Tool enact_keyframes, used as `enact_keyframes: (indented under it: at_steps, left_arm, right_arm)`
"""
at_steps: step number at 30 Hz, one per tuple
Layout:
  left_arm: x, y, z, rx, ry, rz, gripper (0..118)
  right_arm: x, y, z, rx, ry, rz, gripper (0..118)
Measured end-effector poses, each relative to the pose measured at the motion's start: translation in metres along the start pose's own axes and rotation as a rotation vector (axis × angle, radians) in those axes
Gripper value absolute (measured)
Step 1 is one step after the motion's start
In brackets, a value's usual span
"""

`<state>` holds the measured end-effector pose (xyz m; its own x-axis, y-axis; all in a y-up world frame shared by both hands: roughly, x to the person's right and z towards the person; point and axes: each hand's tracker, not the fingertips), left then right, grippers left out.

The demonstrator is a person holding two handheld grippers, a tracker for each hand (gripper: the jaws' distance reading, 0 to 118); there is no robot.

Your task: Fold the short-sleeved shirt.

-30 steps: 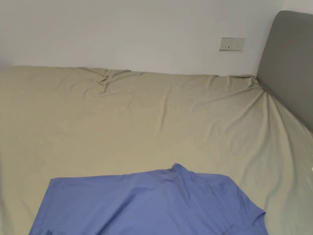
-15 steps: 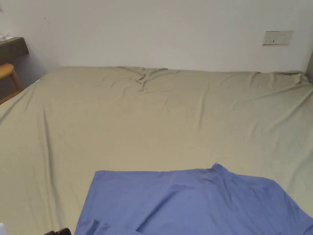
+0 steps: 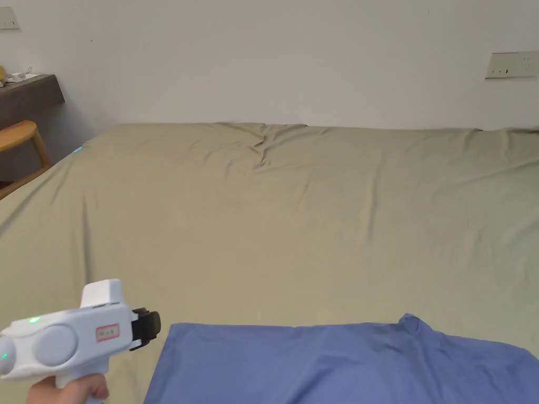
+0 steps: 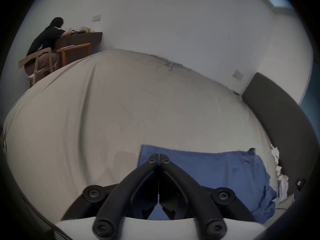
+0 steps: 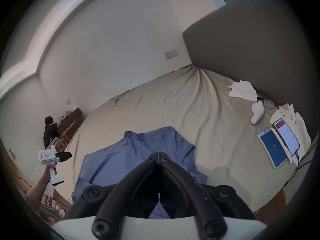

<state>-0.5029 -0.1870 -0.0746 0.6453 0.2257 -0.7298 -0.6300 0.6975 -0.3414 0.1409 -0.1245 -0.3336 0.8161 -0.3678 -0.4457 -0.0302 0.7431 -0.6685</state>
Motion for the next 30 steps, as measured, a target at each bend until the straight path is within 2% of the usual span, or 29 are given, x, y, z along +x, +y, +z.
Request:
enact_keyframes:
  at_steps: [1, 3, 4, 5, 6, 7, 8, 9, 10, 13, 15, 17, 18, 20, 22, 25, 26, 27, 28, 30]
  left_arm:
    - [-0.002, 0.007, -0.016, -0.019, 0.002, 0.012, 0]
    - [-0.005, 0.015, -0.041, -0.053, 0.002, 0.023, 9]
    - [-0.008, 0.017, -0.049, -0.060, -0.016, 0.019, 16]
    - [-0.010, 0.017, -0.056, -0.064, -0.022, 0.030, 24]
    - [-0.012, 0.016, -0.066, -0.063, -0.024, 0.038, 85]
    - [-0.013, 0.014, -0.076, -0.071, -0.021, 0.043, 118]
    - [-0.017, 0.014, -0.078, -0.035, -0.090, 0.070, 113]
    - [-0.017, 0.016, -0.088, -0.059, -0.022, 0.046, 110]
    - [0.005, 0.010, -0.089, -0.122, 0.031, 0.015, 112]
    - [0.017, -0.002, -0.107, -0.202, 0.063, -0.094, 107]
    - [0.009, -0.002, -0.125, -0.264, 0.087, -0.136, 96]
    - [0.014, -0.004, -0.120, -0.225, 0.126, -0.192, 86]
    - [0.017, -0.001, -0.110, -0.212, 0.077, -0.180, 63]
    - [0.013, 0.008, -0.104, -0.207, -0.024, -0.159, 2]
    - [0.034, -0.008, -0.078, -0.185, -0.022, -0.213, 3]
    - [0.038, -0.014, -0.070, -0.218, -0.033, -0.173, 3]
    - [0.019, 0.001, -0.095, -0.208, -0.028, -0.157, 3]
    - [0.016, 0.005, -0.097, -0.200, -0.029, -0.147, 3]
    - [0.013, 0.008, -0.099, -0.196, -0.027, -0.137, 3]
    - [0.008, 0.008, -0.093, -0.187, -0.030, -0.126, 3]
  right_arm:
    - [-0.008, -0.003, -0.005, 0.001, 0.002, -0.011, 0]
    - [-0.025, -0.008, -0.014, -0.012, -0.002, -0.019, 0]
    - [0.000, 0.004, -0.014, -0.017, -0.010, -0.011, 0]
    - [-0.006, 0.004, -0.017, -0.024, -0.020, -0.003, 0]
    - [-0.012, 0.002, -0.020, -0.028, -0.022, 0.002, 0]
    - [-0.018, 0.001, -0.022, -0.035, -0.022, 0.002, 0]
    - [0.006, 0.007, -0.021, -0.039, -0.020, 0.000, 0]
    - [0.004, 0.007, -0.021, -0.037, -0.007, -0.007, 0]
    - [0.001, 0.006, -0.022, -0.046, -0.004, -0.005, 0]
    - [0.007, 0.006, -0.024, -0.063, -0.016, 0.009, 0]
    - [0.007, 0.004, -0.024, -0.072, -0.018, 0.006, 0]
    - [0.012, 0.003, -0.024, -0.080, -0.017, -0.004, 0]
    - [0.012, 0.002, -0.024, -0.083, -0.018, -0.007, 0]
    - [0.017, 0.000, -0.025, -0.090, -0.021, -0.005, 0]
    - [0.017, 0.000, -0.028, -0.097, -0.024, -0.002, 0]
    - [0.019, 0.000, -0.034, -0.093, -0.005, -0.022, 0]
    - [0.019, 0.003, -0.039, -0.095, 0.002, -0.023, 0]
    - [0.019, 0.008, -0.046, -0.101, 0.008, -0.012, 0]
    - [0.048, 0.011, -0.062, -0.101, 0.002, 0.016, 0]
    - [0.053, 0.031, -0.085, -0.076, -0.031, 0.065, 0]
